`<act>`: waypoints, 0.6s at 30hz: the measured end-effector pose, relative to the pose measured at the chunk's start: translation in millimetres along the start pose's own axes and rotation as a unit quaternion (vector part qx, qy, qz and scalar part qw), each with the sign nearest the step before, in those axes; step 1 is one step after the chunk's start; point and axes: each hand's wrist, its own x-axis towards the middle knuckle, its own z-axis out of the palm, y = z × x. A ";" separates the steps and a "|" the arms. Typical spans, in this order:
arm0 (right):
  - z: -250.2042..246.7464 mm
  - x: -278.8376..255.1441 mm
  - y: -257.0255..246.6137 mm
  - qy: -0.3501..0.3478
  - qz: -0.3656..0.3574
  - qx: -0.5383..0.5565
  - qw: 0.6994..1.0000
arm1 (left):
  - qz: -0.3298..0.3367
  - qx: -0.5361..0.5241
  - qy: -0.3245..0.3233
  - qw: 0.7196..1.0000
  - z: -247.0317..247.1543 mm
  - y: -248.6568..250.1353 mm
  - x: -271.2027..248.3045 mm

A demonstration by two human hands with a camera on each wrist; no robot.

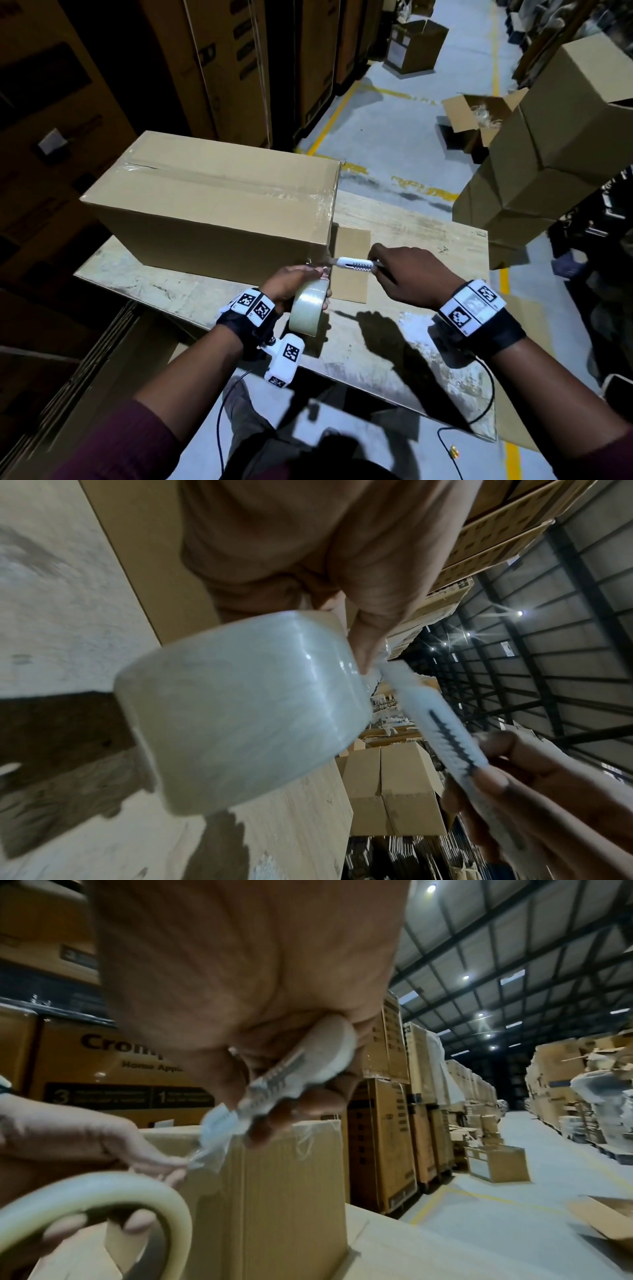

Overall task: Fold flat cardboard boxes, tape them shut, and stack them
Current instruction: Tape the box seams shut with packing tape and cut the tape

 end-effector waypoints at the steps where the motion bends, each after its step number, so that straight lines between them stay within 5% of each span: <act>1: 3.2 -7.1 2.9 0.020 -0.010 0.040 0.999 | 0.003 0.000 -0.007 1.000 -1.0 -0.7 0.1; 4: 18.8 -12.2 3.9 0.072 -0.027 0.127 0.989 | -0.002 -0.006 -0.033 0.999 -2.8 -2.5 1.3; 8: 45.9 14.5 -6.2 0.105 -0.022 0.107 0.988 | -0.008 -0.007 -0.039 0.999 -5.5 -4.8 5.2; 15: 80.8 30.0 3.1 0.025 0.005 -0.054 0.998 | -0.038 -0.012 -0.064 0.997 -8.9 -18.0 13.6; 18: 97.5 13.2 24.3 -0.044 0.097 -0.028 0.994 | -0.066 -0.007 -0.092 0.994 -3.1 -35.9 21.7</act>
